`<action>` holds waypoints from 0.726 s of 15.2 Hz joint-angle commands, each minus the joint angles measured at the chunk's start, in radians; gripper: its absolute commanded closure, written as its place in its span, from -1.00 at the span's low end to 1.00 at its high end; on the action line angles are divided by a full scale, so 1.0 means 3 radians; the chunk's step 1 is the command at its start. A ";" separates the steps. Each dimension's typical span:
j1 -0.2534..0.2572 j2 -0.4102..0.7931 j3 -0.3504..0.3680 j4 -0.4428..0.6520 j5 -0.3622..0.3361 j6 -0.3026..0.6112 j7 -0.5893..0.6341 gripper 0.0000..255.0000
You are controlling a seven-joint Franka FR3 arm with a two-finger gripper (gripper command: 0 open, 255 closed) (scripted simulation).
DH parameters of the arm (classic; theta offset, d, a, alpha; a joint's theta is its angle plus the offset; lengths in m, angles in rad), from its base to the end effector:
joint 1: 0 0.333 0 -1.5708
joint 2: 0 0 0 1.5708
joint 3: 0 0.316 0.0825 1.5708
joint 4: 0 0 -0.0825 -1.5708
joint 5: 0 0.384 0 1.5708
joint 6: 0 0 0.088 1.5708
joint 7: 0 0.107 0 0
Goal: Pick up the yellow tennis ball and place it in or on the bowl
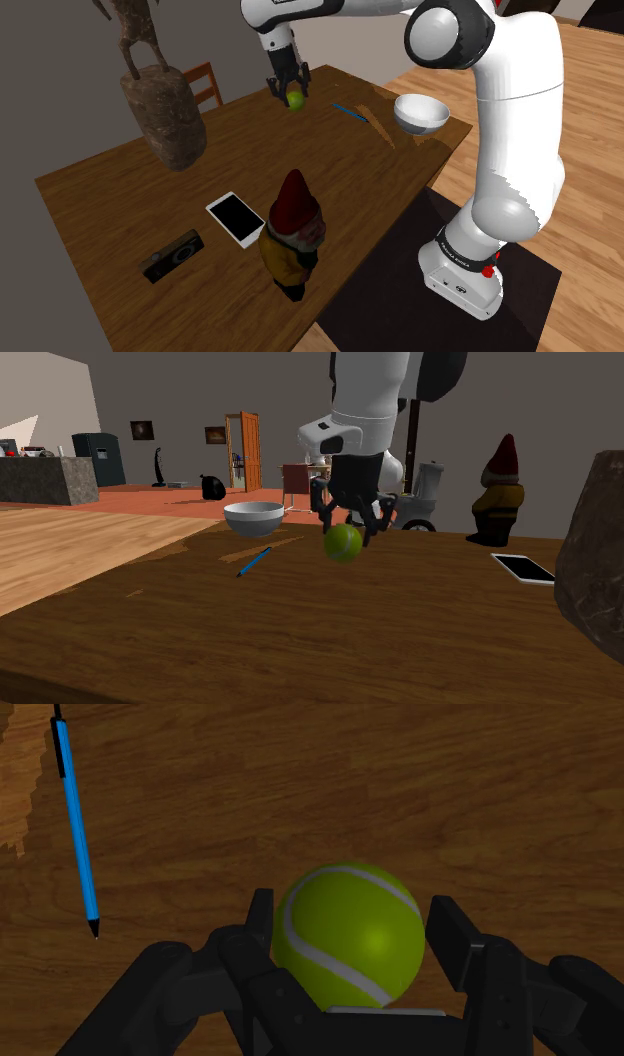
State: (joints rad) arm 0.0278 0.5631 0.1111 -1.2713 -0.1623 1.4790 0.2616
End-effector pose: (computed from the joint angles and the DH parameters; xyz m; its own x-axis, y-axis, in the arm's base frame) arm 0.6739 0.0594 0.4069 0.9414 -0.1384 -0.3075 -0.0841 -0.9795 0.1832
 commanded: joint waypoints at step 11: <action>0.0035 0.0038 -0.0004 0.0605 -0.0007 -0.0563 -0.0064 1.00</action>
State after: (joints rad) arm 0.0373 0.5787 0.1095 -1.0958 -0.1649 1.3206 0.2423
